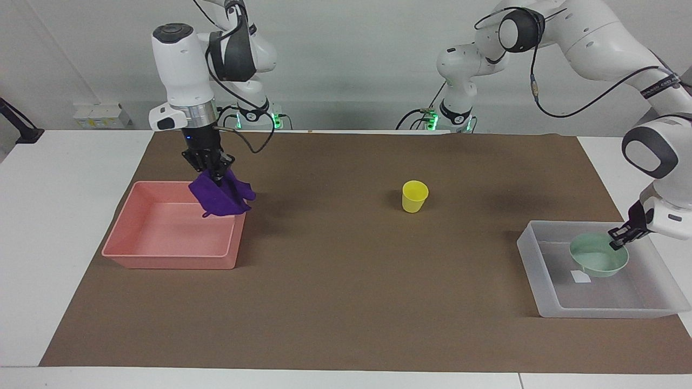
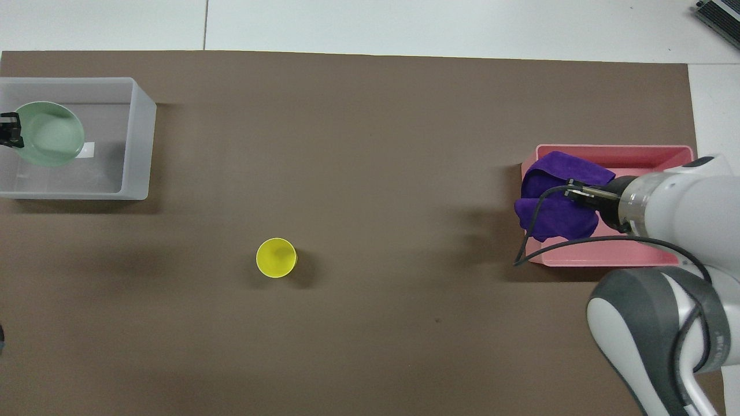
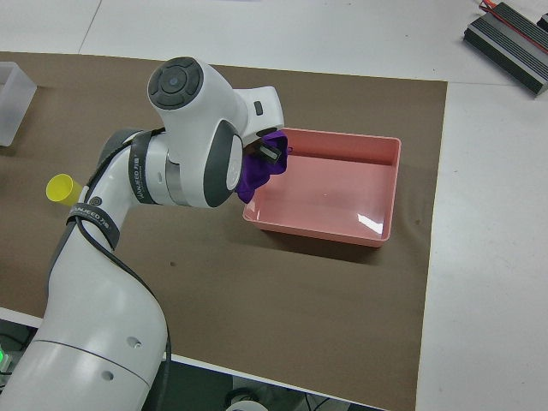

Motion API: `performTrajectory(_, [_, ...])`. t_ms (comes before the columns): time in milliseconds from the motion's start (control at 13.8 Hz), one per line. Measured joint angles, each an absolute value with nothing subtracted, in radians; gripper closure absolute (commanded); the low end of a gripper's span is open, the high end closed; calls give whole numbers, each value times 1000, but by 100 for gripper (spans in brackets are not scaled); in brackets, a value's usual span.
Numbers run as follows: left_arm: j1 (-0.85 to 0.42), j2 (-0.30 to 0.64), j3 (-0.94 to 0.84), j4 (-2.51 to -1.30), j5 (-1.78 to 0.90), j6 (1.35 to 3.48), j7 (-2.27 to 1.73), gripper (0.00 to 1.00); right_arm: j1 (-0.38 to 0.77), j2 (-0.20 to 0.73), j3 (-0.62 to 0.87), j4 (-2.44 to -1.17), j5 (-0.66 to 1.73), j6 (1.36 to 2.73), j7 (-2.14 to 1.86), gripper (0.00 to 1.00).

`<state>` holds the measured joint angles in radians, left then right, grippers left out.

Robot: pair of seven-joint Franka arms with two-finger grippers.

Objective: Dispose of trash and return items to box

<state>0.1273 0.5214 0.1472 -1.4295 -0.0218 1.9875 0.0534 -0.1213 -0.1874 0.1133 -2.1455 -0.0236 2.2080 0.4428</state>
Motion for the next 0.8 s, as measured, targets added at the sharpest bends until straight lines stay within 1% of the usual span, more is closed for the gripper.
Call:
performTrajectory(290, [126, 561, 138, -1435, -23, 1987, 54, 99, -184, -186, 113, -2171, -24, 2203, 441, 100])
performTrajectory(362, [126, 571, 136, -1436, -23, 1987, 56, 61, -203, -186, 113, -2183, -24, 2203, 439, 100])
performTrajectory(435, [126, 578, 135, -1436, -23, 1987, 60, 26, -218, -185, 113, -2195, -24, 2202, 436, 95])
performTrajectory(507, [125, 580, 134, -1436, -23, 1987, 65, 7, -229, -185, 113, -2207, -24, 2202, 435, 82])
performTrajectory(580, [125, 580, 134, -1434, -23, 1987, 67, 0, -237, -185, 112, -2215, -24, 2202, 435, 49])
performTrajectory(652, [125, 578, 133, -1429, -23, 1987, 68, 0, -243, -185, 112, -2218, -24, 2202, 435, 0])
performTrajectory(797, [125, 560, 132, -1414, -23, 1986, 69, 0, -249, -185, 112, -2219, -24, 2202, 435, 0])
